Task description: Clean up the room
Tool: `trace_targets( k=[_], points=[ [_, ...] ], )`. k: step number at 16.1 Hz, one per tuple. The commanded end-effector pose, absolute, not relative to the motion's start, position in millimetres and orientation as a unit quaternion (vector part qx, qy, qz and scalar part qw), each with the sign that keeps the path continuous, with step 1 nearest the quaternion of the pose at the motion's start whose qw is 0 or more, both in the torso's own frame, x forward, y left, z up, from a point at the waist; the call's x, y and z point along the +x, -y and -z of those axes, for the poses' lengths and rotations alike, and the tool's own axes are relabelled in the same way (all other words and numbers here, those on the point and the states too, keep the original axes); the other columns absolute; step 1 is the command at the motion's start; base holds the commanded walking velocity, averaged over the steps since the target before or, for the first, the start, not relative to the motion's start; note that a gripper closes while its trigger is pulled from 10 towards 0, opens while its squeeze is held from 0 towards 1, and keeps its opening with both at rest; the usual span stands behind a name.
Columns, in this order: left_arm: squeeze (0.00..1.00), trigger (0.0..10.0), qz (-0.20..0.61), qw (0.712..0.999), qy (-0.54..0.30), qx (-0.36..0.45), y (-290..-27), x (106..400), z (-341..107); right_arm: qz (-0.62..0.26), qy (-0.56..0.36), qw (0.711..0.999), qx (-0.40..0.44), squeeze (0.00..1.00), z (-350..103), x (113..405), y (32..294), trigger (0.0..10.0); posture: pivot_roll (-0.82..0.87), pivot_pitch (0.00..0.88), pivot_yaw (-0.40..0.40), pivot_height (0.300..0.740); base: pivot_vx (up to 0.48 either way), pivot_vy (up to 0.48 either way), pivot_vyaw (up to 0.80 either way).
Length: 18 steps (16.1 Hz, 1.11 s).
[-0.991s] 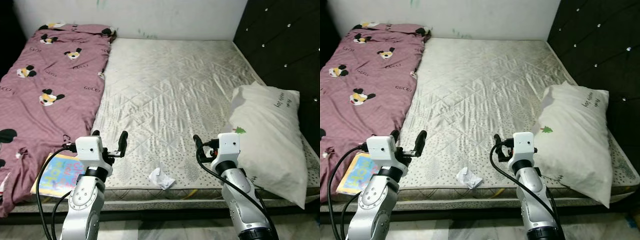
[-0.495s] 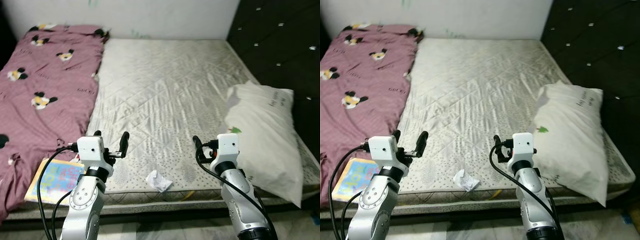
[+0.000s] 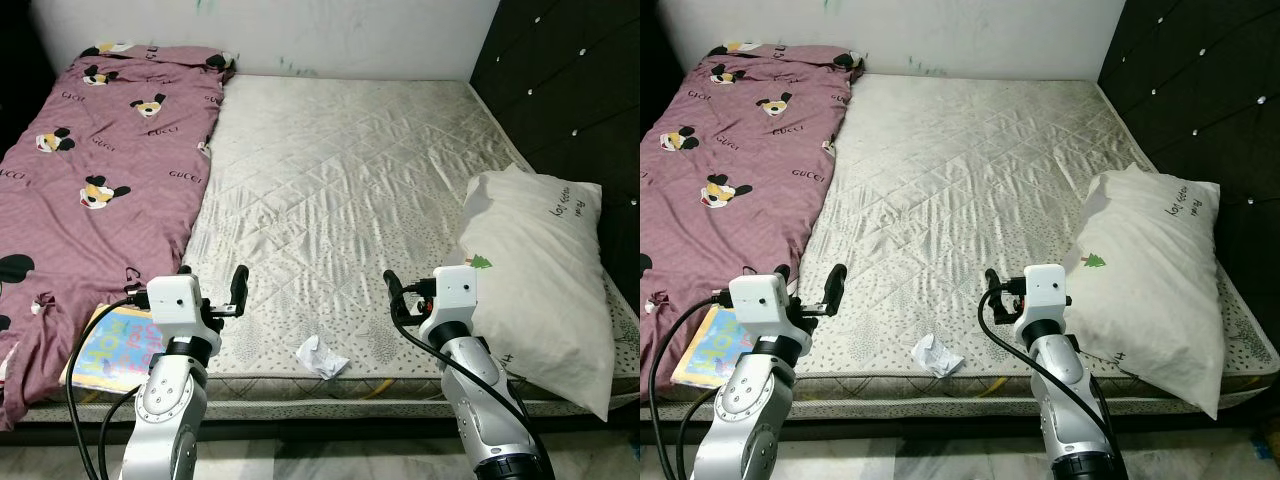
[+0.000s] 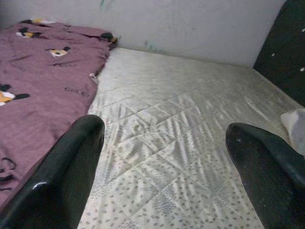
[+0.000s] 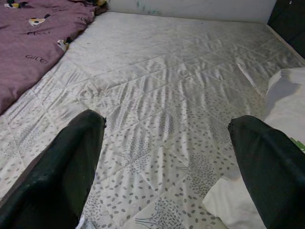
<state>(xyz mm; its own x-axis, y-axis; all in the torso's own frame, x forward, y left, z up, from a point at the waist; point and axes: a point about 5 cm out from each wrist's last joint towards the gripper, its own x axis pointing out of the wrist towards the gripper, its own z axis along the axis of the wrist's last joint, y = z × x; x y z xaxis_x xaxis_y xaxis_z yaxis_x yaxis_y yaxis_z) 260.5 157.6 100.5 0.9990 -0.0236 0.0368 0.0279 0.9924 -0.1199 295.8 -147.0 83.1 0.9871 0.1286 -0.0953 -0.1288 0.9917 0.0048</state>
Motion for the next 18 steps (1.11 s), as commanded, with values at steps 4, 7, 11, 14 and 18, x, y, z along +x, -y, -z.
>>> trace_targets(
  k=[4,7,11,14,18],
  points=[
    [0.00,10.0,-0.025,0.998,0.053,0.024,-185.1,242.1,-110.0,-0.068,-0.011,0.998,-0.006,0.00,-98.2,287.9,154.2,10.0,0.05,0.134,-0.014,0.740,0.000,0.000,0.00],
    [0.00,10.0,-0.063,0.996,0.043,0.049,-199.9,225.1,-105.1,-0.070,0.000,0.997,-0.021,0.00,-104.7,275.5,161.7,10.0,0.04,0.154,-0.022,0.740,0.000,0.000,0.00],
    [0.00,10.0,-0.066,0.996,0.042,0.041,-198.4,223.4,-104.1,-0.052,-0.002,0.998,-0.018,0.00,-107.3,274.5,165.2,10.0,0.04,0.161,-0.018,0.740,0.000,0.000,0.00],
    [0.00,10.0,-0.050,0.998,0.038,0.026,-197.0,223.1,-102.6,-0.037,-0.025,0.999,-0.009,0.00,-101.3,272.6,167.6,10.0,0.04,0.163,-0.016,0.740,0.000,0.000,-0.77],
    [0.00,10.0,-0.026,0.999,0.039,0.011,-192.7,221.3,-100.6,-0.030,-0.028,0.999,-0.008,0.00,-100.4,271.4,167.4,10.0,0.04,0.149,-0.008,0.740,0.000,0.000,-0.80]
  ],
)
